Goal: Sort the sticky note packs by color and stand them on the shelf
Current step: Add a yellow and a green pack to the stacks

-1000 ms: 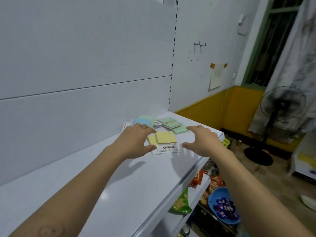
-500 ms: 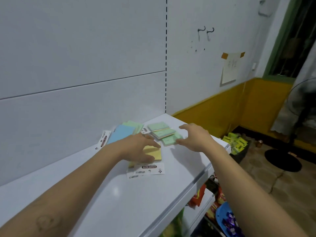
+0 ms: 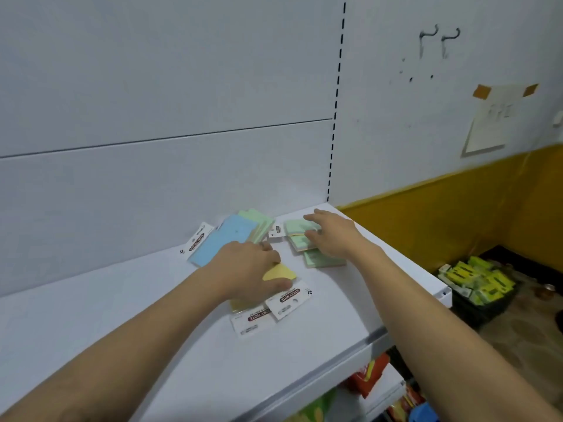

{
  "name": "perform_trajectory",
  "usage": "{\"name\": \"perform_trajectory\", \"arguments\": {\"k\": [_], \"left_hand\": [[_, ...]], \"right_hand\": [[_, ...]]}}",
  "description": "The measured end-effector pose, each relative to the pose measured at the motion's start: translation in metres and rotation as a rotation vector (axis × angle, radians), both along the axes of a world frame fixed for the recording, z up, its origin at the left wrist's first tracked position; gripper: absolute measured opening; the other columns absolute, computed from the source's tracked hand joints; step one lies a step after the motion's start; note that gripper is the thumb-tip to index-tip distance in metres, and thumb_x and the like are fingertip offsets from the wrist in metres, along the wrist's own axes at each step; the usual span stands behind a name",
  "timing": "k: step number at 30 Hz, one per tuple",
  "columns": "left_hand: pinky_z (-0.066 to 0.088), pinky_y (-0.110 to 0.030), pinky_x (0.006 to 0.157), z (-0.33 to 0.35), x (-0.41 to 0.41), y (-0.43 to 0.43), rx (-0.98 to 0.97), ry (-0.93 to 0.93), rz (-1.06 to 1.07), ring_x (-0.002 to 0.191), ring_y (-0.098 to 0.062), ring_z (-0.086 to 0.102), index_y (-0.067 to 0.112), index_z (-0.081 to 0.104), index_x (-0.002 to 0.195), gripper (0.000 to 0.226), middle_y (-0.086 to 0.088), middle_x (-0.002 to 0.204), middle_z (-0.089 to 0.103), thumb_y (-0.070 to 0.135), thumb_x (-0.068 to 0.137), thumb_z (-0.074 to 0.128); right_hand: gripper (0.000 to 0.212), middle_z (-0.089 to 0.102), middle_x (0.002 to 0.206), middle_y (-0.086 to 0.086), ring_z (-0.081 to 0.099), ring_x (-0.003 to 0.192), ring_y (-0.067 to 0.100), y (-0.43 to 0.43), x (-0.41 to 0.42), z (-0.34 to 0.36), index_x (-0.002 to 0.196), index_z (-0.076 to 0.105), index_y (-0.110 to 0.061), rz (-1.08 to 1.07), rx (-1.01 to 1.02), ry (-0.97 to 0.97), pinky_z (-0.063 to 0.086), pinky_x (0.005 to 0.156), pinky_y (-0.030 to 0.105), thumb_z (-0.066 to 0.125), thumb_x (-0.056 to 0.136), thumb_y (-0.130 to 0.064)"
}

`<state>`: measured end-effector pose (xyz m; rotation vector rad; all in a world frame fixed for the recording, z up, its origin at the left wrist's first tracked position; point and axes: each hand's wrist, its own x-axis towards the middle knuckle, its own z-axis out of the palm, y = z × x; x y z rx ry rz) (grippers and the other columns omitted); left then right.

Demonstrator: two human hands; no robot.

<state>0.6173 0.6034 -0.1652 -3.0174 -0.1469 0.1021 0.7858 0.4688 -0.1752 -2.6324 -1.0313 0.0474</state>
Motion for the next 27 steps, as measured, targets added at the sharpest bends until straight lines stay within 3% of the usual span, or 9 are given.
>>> {"name": "perform_trajectory", "arguments": {"k": [2,5,10,15,20,23,27], "left_hand": [[0.042,-0.040,0.096,0.003,-0.001,0.002,-0.054,0.036,0.006,0.122,-0.019,0.049,0.031,0.047,0.133,0.063,0.010,0.140,0.046,0.071,0.086,0.035],[0.035,-0.037,0.106,0.014,-0.002,0.005,-0.138,0.139,-0.008,0.134,-0.017,0.037,0.030,0.039,0.142,0.062,0.011,0.149,0.037,0.061,0.089,0.044],[0.033,-0.039,0.110,0.021,0.001,0.013,-0.243,0.282,0.047,0.134,-0.015,0.036,0.042,0.034,0.141,0.062,0.013,0.149,0.035,0.053,0.085,0.059],[0.028,-0.030,0.109,0.028,0.002,0.017,-0.260,0.357,0.047,0.138,-0.010,0.032,0.045,0.025,0.145,0.068,0.025,0.154,0.021,0.038,0.088,0.061],[0.033,-0.040,0.109,0.019,0.004,0.013,-0.193,0.313,0.014,0.138,-0.016,0.029,0.044,0.017,0.147,0.074,0.016,0.155,0.019,0.034,0.089,0.062],[0.036,-0.041,0.103,0.018,0.003,0.011,-0.145,0.293,0.009,0.133,-0.019,0.029,0.046,0.019,0.146,0.072,0.010,0.150,0.019,0.036,0.089,0.061],[0.039,-0.041,0.099,0.019,0.003,0.010,-0.098,0.250,0.040,0.130,-0.021,0.028,0.038,0.030,0.142,0.069,0.002,0.141,0.027,0.045,0.083,0.066]], "right_hand": [[0.048,0.027,0.157,-0.002,0.027,0.143,0.021,0.003,0.002,-0.002,0.145,0.035,-0.032,0.029,-0.043,0.023,0.021,0.115,0.048,0.039,0.098,-0.039],[0.045,0.046,0.146,-0.001,0.041,0.133,0.026,0.002,0.003,-0.003,0.143,0.040,-0.031,0.042,-0.092,0.012,0.029,0.110,0.046,0.038,0.098,-0.039],[0.048,0.050,0.134,0.005,0.044,0.124,0.028,-0.003,0.002,0.007,0.135,0.050,-0.031,0.037,-0.164,-0.150,0.033,0.100,0.041,0.045,0.092,-0.051],[0.030,0.055,0.113,0.005,0.051,0.109,0.025,-0.012,-0.003,0.012,0.105,0.066,-0.027,0.004,-0.088,-0.096,0.041,0.084,0.035,0.049,0.091,-0.048],[0.017,0.058,0.089,0.000,0.058,0.097,0.025,-0.017,0.001,0.011,0.084,0.053,-0.017,-0.060,0.031,0.012,0.036,0.065,0.028,0.056,0.089,-0.033],[0.022,0.066,0.096,0.004,0.056,0.101,0.025,-0.019,0.003,0.011,0.088,0.059,-0.013,-0.110,0.034,0.051,0.044,0.070,0.031,0.061,0.085,-0.034],[0.053,0.062,0.113,0.004,0.050,0.114,0.027,-0.026,0.006,0.015,0.116,0.054,-0.015,-0.177,-0.014,0.137,0.045,0.095,0.039,0.069,0.079,-0.050]]}}
